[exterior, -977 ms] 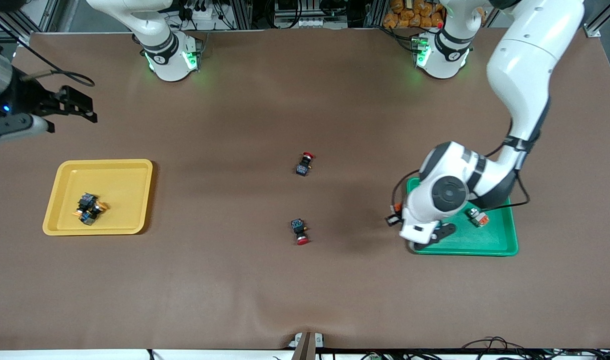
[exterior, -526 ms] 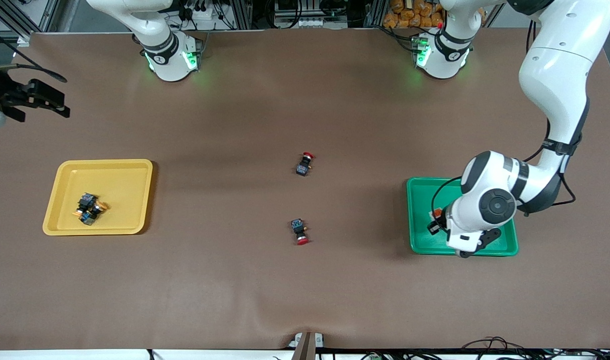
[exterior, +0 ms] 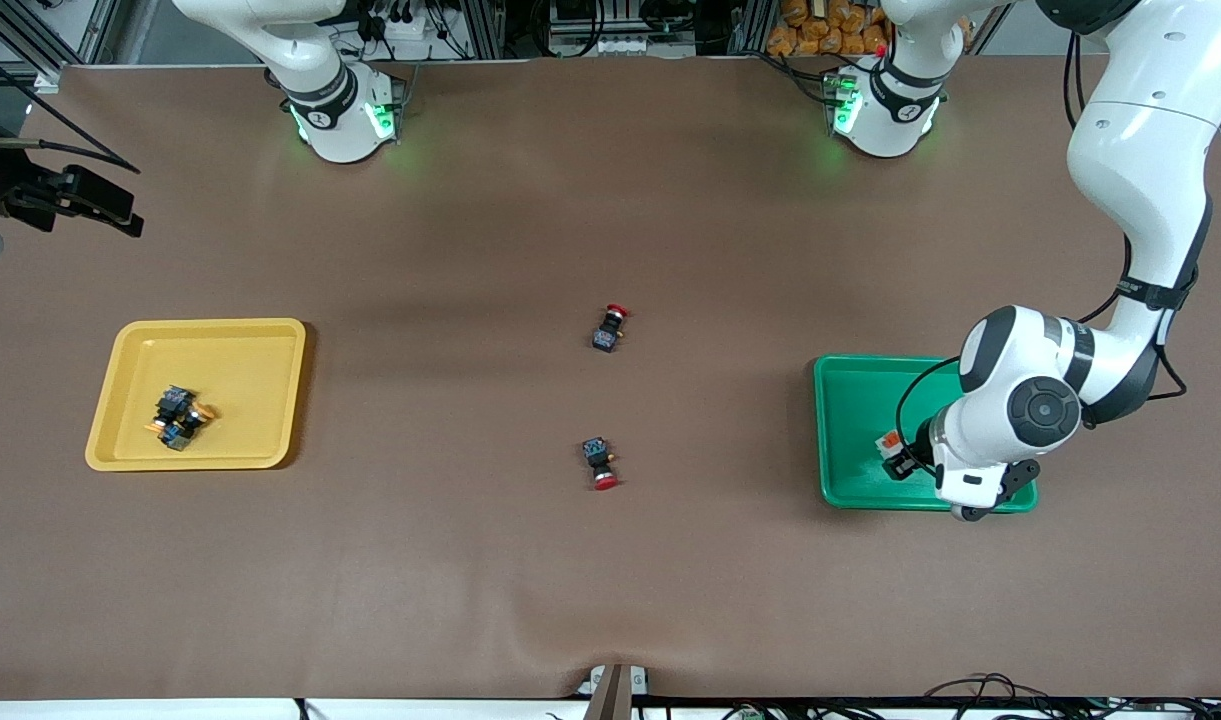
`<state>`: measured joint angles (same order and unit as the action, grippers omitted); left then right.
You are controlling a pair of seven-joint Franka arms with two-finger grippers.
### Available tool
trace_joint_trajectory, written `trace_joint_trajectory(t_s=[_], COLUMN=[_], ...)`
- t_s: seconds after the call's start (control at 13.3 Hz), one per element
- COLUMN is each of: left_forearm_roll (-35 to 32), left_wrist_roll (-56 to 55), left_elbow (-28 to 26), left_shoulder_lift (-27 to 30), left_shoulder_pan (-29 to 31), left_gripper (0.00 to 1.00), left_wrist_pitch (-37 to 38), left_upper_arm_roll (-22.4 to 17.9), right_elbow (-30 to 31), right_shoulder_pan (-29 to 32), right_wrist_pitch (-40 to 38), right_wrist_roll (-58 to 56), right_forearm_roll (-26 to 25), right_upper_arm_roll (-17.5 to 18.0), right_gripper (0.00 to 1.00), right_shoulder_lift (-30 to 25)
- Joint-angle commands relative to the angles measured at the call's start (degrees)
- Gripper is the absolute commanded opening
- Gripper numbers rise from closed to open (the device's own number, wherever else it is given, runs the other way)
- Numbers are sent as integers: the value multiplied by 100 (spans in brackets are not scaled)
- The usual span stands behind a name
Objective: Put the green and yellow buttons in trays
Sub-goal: 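Carry the green button to the green tray while the right gripper withdraws, then lower the green button into the green tray and open the left gripper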
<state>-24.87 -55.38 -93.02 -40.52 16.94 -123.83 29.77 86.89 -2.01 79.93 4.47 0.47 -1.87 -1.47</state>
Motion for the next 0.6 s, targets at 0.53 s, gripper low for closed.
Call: trace_joint_trajectory(t_s=[0.53], left_forearm_roll=[96], left_wrist_roll=[1477], left_elbow=[364], left_shoulder_lift=[1361], left_shoulder_pan=[46], left_gripper=[100], left_wrist_pitch=[2265], left_upper_arm_roll=[740], right_elbow=[-23], right_shoulder_pan=[297], right_wrist_pitch=[260], right_wrist_roll=[-736], right_forearm_roll=[251], right_upper_arm_roll=[-24], right_gripper=[100], right_shoulder_lift=[50])
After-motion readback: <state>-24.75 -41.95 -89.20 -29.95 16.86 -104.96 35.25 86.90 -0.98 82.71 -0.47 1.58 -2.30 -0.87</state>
